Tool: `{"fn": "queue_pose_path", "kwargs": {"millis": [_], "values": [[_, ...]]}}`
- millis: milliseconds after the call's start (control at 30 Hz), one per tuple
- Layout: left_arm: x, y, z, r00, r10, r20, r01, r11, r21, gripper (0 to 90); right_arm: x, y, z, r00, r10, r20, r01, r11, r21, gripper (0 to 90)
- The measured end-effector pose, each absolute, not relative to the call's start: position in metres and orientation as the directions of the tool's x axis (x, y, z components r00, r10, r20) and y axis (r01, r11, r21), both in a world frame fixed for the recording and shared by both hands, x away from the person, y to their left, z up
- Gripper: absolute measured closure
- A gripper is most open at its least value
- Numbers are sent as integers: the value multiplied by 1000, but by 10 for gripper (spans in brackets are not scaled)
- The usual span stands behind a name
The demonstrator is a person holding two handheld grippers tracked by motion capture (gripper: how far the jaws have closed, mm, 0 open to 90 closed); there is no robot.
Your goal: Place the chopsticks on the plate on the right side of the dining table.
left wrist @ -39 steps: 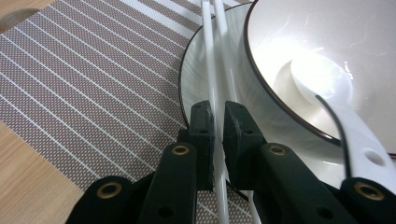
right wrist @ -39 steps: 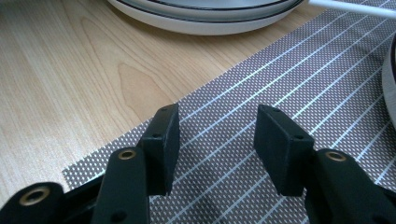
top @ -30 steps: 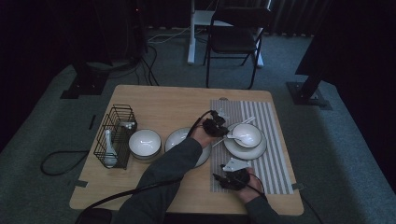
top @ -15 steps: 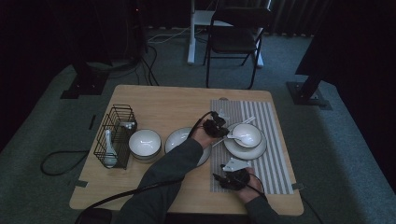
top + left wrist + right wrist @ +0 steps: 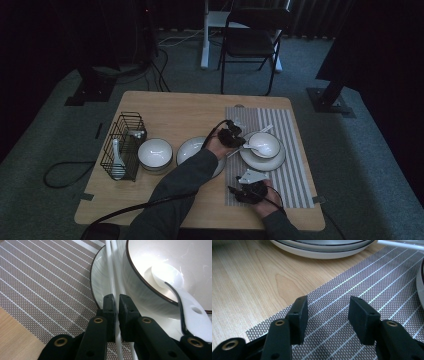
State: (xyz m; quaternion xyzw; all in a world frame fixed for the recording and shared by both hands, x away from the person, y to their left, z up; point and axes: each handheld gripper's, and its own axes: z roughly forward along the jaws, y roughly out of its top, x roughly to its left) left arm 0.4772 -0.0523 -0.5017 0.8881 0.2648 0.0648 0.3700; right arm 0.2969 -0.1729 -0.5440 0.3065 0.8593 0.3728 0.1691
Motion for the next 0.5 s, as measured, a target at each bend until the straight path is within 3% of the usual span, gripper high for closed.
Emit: {"fn": "queue_pose_path", "kwargs": {"millis": [500], "values": [[469, -34, -492, 846, 527, -84, 408, -537, 739, 798, 297, -172, -544, -756, 651, -66, 398, 538, 743, 497]]}}
